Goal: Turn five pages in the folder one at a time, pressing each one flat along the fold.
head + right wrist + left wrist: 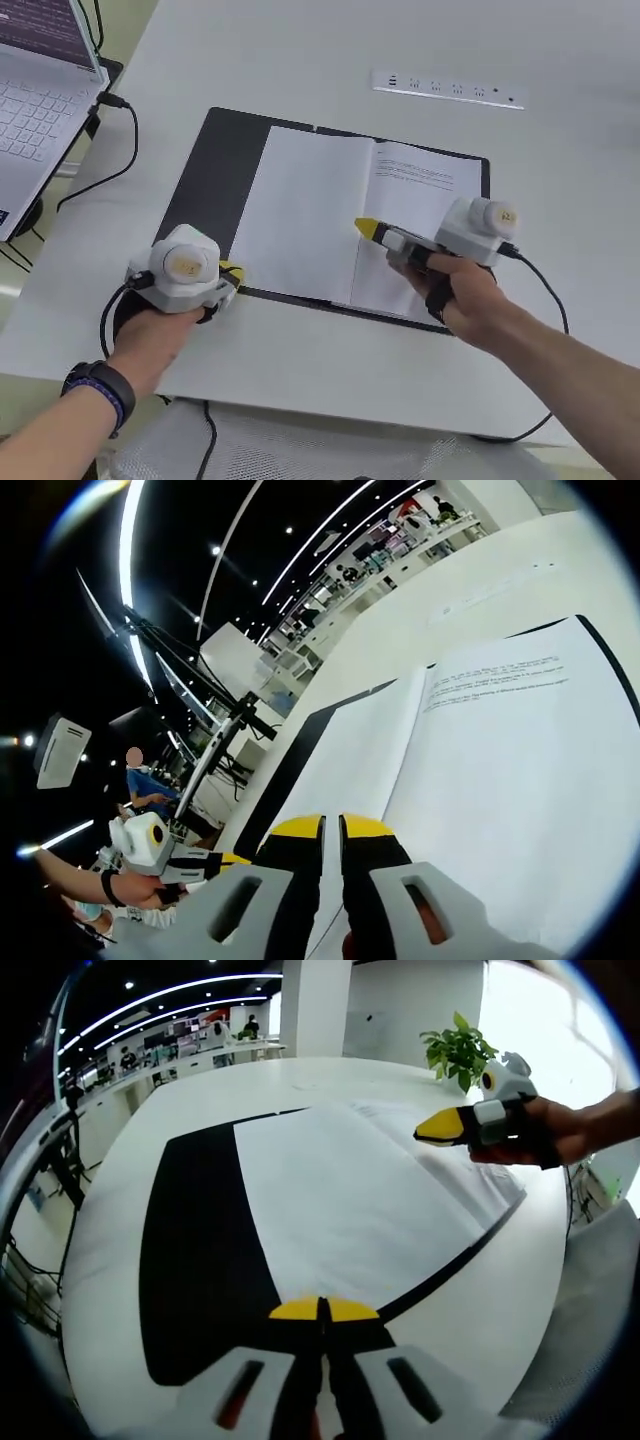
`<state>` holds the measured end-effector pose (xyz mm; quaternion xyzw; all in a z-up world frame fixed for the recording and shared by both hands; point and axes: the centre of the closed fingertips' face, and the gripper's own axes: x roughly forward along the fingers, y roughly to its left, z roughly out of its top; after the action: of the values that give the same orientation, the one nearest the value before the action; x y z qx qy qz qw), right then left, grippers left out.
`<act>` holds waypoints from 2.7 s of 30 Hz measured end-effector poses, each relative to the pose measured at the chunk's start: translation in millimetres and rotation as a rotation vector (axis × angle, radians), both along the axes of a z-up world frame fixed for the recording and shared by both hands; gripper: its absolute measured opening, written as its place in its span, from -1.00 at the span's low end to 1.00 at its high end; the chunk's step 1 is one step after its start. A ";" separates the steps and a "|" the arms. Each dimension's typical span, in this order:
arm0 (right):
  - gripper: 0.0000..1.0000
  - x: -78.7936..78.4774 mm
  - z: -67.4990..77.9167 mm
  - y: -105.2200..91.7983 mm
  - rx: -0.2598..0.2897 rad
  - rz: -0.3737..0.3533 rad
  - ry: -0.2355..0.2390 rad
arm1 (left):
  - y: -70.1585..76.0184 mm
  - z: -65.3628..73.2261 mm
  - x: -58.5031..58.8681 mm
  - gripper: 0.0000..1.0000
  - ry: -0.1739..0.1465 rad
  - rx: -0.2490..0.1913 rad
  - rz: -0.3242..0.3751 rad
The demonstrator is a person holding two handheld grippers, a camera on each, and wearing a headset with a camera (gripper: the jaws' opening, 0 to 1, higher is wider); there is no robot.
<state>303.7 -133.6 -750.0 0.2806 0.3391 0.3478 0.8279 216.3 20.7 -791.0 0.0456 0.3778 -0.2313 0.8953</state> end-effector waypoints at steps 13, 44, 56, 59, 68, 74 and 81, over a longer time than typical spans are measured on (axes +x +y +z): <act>-1.00 19.6 -22.4 -0.4 -0.010 -0.044 0.040 | 0.2 0.9 -0.5 -1.00 0.002 -0.015 0.019; -1.00 71.2 -4.9 4.1 0.079 -0.220 0.035 | -0.8 1.1 1.0 -1.00 -0.002 -0.025 0.046; -1.00 92.7 -2.0 0.8 0.110 -0.305 0.025 | -1.0 1.1 1.1 -1.00 -0.001 -0.018 0.046; -1.00 97.0 -1.6 0.2 0.125 -0.315 0.026 | -1.1 1.1 0.8 -1.00 -0.001 -0.021 0.048; -1.00 114.0 0.0 -2.7 0.144 -0.375 0.022 | -0.9 0.8 0.7 -1.00 -0.006 -0.023 0.051; -1.00 136.4 -7.0 -8.6 0.163 -0.397 0.042 | -0.5 1.0 0.4 -1.00 0.000 -0.028 0.055; -1.00 125.4 -3.8 -2.8 0.119 -0.323 0.009 | -0.8 0.9 0.0 -1.00 -0.001 -0.015 0.044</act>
<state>429.1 -136.4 -753.8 0.3812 0.2721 0.2285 0.8535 216.4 19.9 -790.1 0.0308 0.3764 -0.2145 0.9008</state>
